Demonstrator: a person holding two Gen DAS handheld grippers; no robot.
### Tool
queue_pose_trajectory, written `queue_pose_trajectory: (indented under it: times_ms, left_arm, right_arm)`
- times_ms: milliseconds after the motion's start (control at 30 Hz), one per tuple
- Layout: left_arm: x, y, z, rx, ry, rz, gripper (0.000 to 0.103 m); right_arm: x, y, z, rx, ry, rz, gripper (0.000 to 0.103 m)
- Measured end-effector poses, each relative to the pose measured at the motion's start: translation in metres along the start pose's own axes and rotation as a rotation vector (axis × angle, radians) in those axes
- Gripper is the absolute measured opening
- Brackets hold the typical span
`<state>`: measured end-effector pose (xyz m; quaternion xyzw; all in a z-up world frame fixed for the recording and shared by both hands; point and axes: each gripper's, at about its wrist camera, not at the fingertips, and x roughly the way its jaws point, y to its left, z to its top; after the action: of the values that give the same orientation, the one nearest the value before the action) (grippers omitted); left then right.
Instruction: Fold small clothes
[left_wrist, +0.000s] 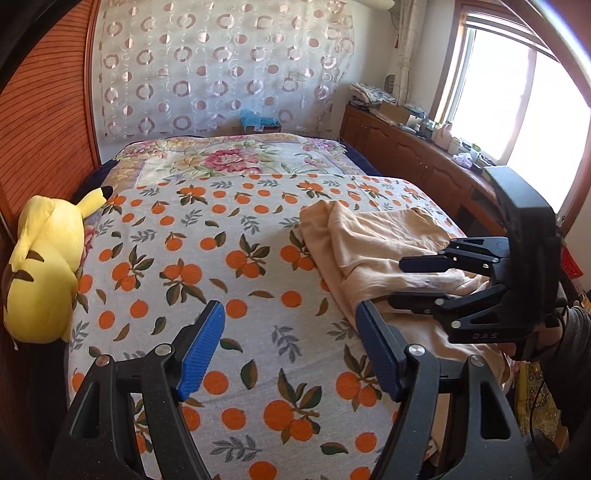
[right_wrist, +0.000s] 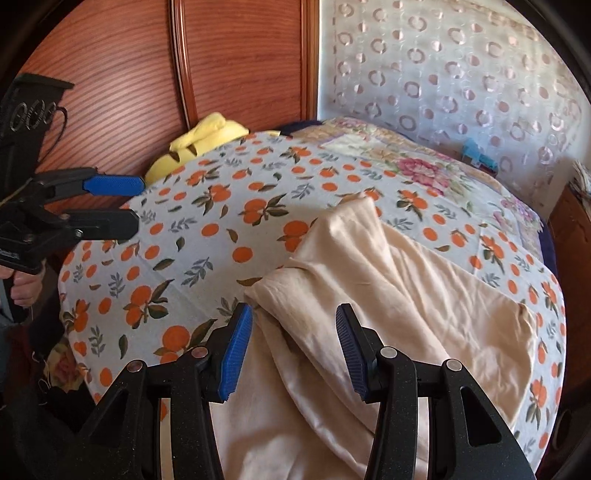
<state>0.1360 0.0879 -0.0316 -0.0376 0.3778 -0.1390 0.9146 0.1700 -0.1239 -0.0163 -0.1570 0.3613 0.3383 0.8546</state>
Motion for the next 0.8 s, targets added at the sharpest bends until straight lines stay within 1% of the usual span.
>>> queue_pose_trajectory:
  times_ms: [133,200,267,300,333,367,400,467,633,800]
  left_arm:
    - [0.001,0.006,-0.004,-0.011,0.003,-0.001,0.074]
    - [0.002,0.008,-0.006,-0.014,0.005,-0.002,0.074]
    - [0.003,0.009,-0.007,-0.018,0.007,-0.003,0.074]
    - [0.005,0.009,-0.008,-0.02,0.009,-0.004,0.074]
    - [0.006,0.008,-0.009,-0.02,0.011,-0.005,0.074]
    - [0.006,0.008,-0.009,-0.02,0.013,-0.006,0.074]
    - [0.008,0.007,-0.01,-0.019,0.016,-0.009,0.074]
    - [0.01,0.004,-0.011,-0.015,0.02,-0.012,0.074]
    - [0.015,-0.005,-0.011,-0.001,0.029,-0.022,0.074]
    - [0.019,-0.017,-0.008,0.016,0.031,-0.041,0.074]
  right_arm:
    - [0.026,0.007,0.007,-0.033,0.061,-0.007,0.049]
    - [0.041,0.012,0.012,-0.054,0.084,-0.025,0.049]
    - [0.046,0.011,0.012,-0.072,0.099,-0.04,0.049]
    - [0.046,0.012,0.01,-0.081,0.103,-0.045,0.044]
    - [0.048,0.013,0.01,-0.091,0.104,-0.049,0.028]
    - [0.048,0.013,0.009,-0.1,0.105,-0.052,0.02]
    - [0.046,0.012,0.01,-0.102,0.099,-0.053,0.012]
    - [0.035,0.007,0.011,-0.082,0.063,-0.037,0.009]
    - [-0.005,-0.026,0.016,0.02,-0.045,-0.017,0.008]
    - [-0.037,-0.066,0.019,0.098,-0.098,-0.058,0.008]
